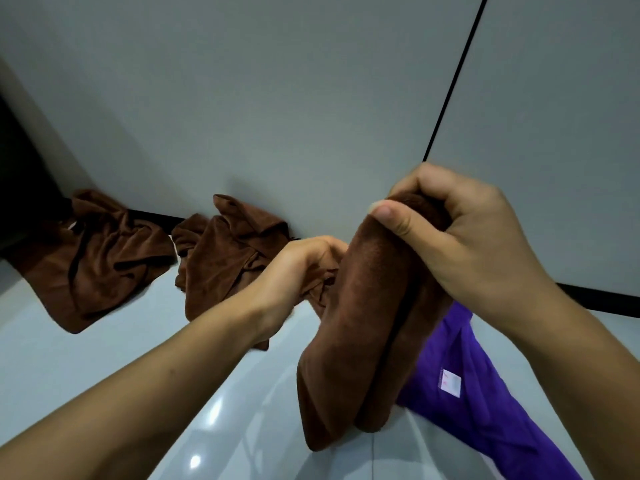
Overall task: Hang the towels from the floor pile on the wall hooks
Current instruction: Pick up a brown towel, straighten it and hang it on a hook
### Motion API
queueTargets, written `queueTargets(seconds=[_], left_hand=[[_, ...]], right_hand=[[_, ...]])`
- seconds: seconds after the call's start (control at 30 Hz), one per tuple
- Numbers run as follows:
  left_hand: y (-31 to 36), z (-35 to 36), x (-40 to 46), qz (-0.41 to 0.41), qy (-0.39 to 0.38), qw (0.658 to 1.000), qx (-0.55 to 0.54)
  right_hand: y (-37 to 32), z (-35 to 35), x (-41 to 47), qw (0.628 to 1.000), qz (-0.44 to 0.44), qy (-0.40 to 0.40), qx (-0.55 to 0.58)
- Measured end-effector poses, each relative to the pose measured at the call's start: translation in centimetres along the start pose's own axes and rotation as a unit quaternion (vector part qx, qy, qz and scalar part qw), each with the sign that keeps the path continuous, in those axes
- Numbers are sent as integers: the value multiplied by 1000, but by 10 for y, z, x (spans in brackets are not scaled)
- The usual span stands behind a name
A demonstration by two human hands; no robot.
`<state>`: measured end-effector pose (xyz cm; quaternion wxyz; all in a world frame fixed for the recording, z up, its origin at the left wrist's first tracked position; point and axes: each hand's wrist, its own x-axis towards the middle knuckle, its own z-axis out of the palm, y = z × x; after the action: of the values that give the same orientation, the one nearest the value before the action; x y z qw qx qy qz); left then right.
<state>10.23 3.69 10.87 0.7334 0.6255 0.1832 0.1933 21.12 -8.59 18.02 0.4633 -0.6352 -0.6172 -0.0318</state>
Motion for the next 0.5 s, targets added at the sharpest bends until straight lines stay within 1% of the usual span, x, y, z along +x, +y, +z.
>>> queueTargets(seconds=[0.03,0.13,0.27,0.3,0.33,0.4,0.43,0.5], left_hand=[[0,2,0,4,-1,1000,1],[-3,7,-9,35,-2,997,62],[-10,1,-23,-23,-10,992,122],[-12,-2,-25,-36,-1,990,139],[-16,-6,-24,-46,18,987,156],[-21,-13,-23,-42,84,981,172],[-22,-16,-23,-26,113,976,182],[-25,-24,-21,28,157,954,254]], right_hand=[[0,0,0,1000,2,5,-3],[4,-5,2,999,9,47,-16],[10,-11,1,996,26,82,-30],[10,-12,0,995,32,86,-33],[11,-13,-1,995,38,87,-38],[13,-14,-2,995,45,77,-48],[14,-14,-3,995,45,72,-57],[19,-14,-5,992,37,67,-98]])
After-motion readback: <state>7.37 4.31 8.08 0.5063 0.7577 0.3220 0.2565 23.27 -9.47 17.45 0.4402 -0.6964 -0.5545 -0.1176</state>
